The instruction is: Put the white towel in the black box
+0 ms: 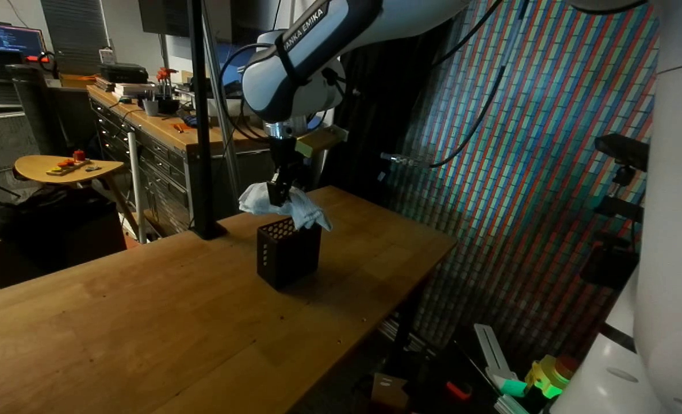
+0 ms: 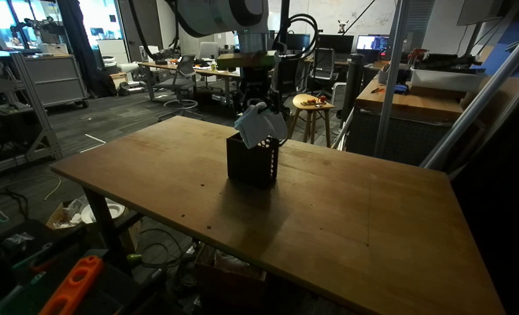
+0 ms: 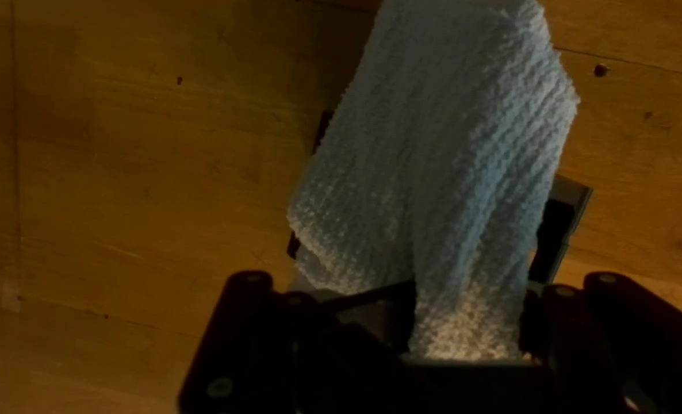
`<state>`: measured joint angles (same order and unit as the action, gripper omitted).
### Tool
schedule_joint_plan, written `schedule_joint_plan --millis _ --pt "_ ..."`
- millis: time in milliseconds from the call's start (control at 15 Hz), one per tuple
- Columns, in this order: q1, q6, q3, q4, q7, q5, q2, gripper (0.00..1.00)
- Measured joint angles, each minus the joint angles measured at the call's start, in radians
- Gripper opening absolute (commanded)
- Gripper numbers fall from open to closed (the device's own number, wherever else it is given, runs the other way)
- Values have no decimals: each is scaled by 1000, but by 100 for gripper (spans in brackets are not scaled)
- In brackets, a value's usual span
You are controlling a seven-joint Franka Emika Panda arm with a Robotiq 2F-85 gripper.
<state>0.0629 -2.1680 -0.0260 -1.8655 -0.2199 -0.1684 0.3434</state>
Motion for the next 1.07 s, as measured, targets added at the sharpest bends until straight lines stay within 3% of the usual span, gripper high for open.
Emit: schedule_joint_plan --millis 1067 --pt "6 -112 35 -13 -71 137 100 0"
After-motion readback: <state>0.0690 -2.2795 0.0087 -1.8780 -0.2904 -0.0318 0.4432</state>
